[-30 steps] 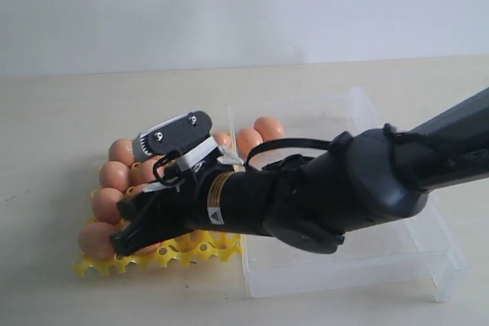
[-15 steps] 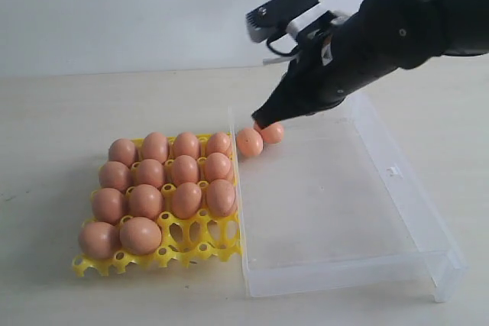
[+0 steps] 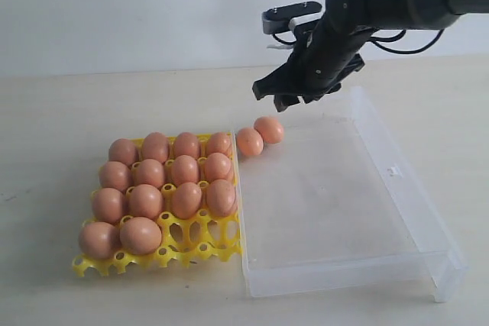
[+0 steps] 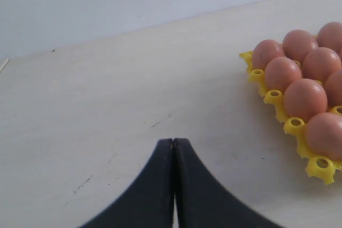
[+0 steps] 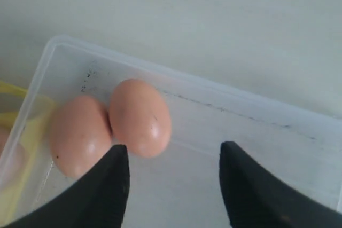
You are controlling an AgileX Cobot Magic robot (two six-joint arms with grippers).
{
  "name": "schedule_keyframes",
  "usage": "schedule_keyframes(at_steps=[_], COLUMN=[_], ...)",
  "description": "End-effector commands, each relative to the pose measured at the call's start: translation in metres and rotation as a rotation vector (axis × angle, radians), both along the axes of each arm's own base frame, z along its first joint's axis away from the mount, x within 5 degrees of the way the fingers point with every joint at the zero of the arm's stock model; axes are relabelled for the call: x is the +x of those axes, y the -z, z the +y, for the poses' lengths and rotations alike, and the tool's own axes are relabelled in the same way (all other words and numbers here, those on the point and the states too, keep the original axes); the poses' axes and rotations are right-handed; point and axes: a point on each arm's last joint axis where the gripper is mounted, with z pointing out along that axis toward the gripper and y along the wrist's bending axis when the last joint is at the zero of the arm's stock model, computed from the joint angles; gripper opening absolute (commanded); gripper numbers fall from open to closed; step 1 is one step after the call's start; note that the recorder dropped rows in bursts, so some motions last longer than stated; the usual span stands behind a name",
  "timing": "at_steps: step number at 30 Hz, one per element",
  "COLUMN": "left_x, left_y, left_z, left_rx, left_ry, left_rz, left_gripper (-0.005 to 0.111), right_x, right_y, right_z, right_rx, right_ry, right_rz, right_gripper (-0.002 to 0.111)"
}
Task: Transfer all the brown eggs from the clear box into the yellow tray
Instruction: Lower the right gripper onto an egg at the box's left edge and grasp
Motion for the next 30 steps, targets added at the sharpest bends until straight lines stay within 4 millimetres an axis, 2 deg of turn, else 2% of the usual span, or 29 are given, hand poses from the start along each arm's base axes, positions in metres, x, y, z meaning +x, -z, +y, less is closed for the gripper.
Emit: schedule_keyframes(at_steps=[1,9,21,25,30], left_x=[0.000,0.000,0.000,0.000,0.000], left_y=[-0.002,-0.002,-0.002,-0.002,-0.002], left_z=[0.000,0.000,0.000,0.000,0.000], left_rx=[-0.002,-0.002,-0.002,-0.002,-0.002], left_ry=[0.001,0.001,0.001,0.001,0.001], left_rz=[-0.017,-0.017,-0.017,-0.017,-0.017], left_gripper=[0.000,0.000,0.000,0.000,0.000], right_x=[0.013,0.028,0.038,0.043,0.044], right_y=[0.008,0.020,0.049,0.061,0.064], right_z=[0.011,0.022,0.026,0.030,0.032], right_rx=[0.033,0.053,0.026,0.014,0.014], right_ry=[-0.015,-0.050,-0.080,-0.137,-0.170], right_rz=[0.087,0.109,0.150,0.167,0.175], right_gripper=[0.052,0.051,0.051,0.051,0.050])
